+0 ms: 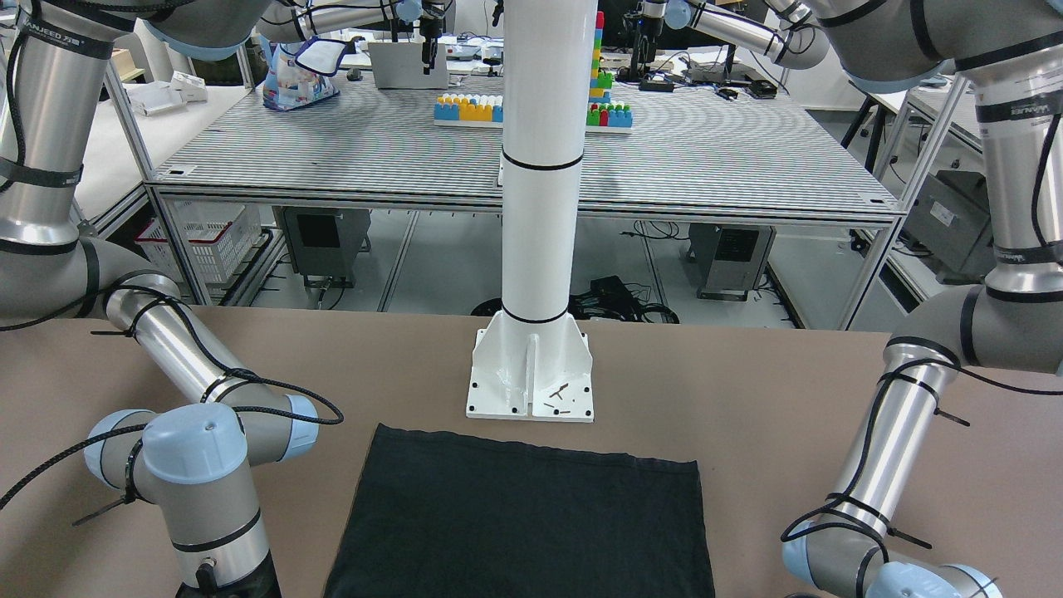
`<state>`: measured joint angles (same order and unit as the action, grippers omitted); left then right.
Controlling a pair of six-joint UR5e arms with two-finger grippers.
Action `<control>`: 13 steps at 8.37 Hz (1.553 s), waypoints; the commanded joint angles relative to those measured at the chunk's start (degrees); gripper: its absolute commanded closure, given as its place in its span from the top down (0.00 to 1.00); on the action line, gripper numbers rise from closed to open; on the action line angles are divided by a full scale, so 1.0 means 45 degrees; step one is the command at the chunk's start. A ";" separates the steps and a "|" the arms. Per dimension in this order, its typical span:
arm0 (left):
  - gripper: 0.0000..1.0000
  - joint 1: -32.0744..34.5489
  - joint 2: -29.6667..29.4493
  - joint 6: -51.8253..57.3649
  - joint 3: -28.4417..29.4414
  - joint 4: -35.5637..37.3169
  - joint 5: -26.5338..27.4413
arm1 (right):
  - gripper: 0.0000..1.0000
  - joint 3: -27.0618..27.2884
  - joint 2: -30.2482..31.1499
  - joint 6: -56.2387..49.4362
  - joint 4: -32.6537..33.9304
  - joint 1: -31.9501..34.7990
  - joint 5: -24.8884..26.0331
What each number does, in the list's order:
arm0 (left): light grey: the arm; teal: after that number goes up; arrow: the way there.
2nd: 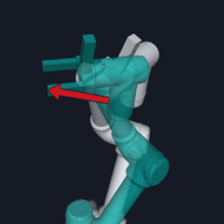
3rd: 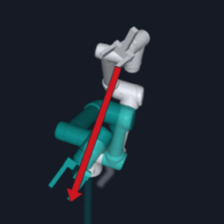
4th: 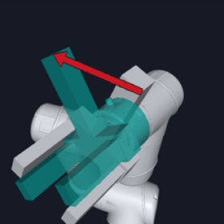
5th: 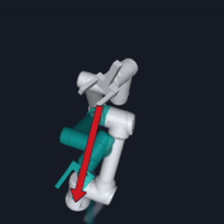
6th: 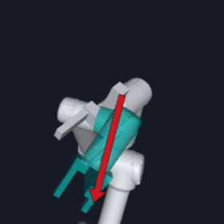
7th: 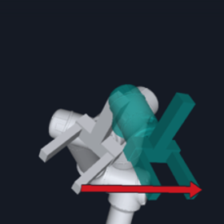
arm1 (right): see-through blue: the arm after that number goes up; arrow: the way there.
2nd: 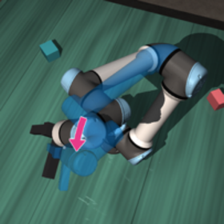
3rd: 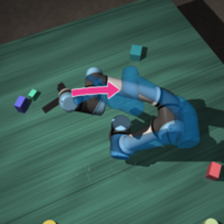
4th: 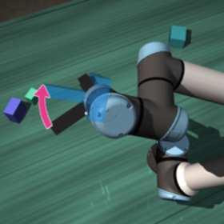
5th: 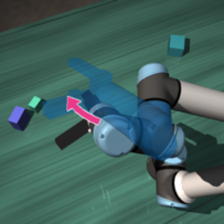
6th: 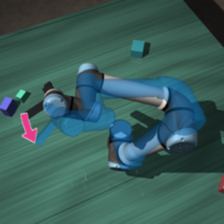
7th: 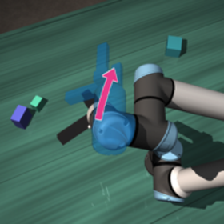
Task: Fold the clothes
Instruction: 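Grasp the sleeve nearest the left gripper and fold it inward over the shirt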
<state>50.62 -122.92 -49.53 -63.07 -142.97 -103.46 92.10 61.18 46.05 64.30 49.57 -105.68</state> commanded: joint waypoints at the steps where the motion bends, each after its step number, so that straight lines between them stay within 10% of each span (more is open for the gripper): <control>1: 0.00 0.0000 -0.0203 -0.0106 -0.0201 0.0031 -0.0133 | 0.94 0.0001 0.0076 0.0000 -0.0011 0.0000 -0.0012; 5: 0.00 0.0372 -0.1021 -0.0437 -0.3551 0.4976 -0.0896 | 0.94 0.0001 0.0291 0.0000 -0.0187 0.0000 0.0008; 10: 0.00 -0.0662 -0.5411 -0.2373 0.0236 0.5540 0.0662 | 0.94 0.0001 0.0661 -0.0019 -0.0791 0.0000 0.0008; 13: 0.00 -0.0956 -0.5516 -0.2353 0.0872 0.5052 0.1212 | 0.94 -0.0018 0.0682 -0.0058 -0.0792 0.0000 0.0066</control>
<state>47.17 -147.03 -60.08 -60.64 -119.34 -99.52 92.05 64.14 45.93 60.86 49.57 -105.59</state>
